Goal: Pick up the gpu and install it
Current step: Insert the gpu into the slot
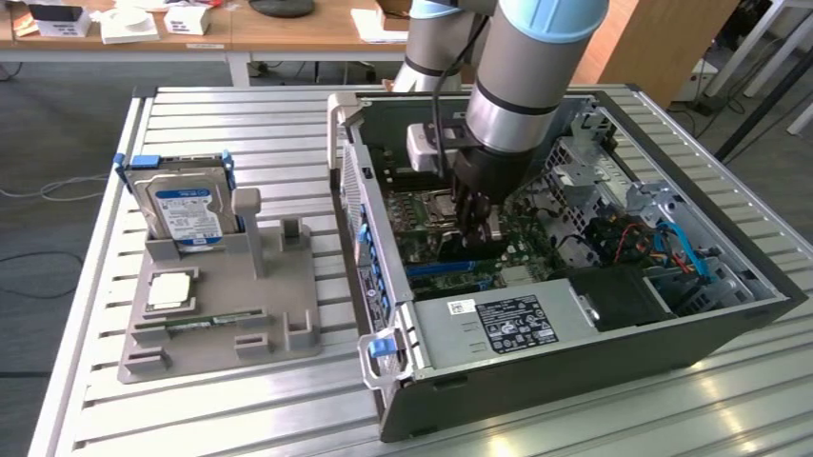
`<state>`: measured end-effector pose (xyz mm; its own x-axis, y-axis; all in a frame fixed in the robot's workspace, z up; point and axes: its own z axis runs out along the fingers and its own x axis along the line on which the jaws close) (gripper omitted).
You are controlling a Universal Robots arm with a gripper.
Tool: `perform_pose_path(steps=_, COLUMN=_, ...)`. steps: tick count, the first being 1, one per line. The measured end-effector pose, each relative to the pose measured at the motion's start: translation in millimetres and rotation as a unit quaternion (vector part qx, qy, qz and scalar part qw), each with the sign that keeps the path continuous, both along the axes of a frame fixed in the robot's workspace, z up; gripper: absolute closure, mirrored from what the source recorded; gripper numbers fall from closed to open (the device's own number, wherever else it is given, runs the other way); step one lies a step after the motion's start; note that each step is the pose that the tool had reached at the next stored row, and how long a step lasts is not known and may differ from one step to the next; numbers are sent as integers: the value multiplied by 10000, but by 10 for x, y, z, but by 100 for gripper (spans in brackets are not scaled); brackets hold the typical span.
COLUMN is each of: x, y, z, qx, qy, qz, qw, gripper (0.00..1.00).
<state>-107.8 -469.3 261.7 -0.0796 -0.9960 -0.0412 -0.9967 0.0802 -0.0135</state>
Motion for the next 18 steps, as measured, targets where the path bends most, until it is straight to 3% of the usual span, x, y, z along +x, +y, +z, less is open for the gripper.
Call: perform_pose_path(steps=18, x=-18, y=-26, z=-1, qx=-1, qy=0, qz=0, qw=10000, gripper=73)
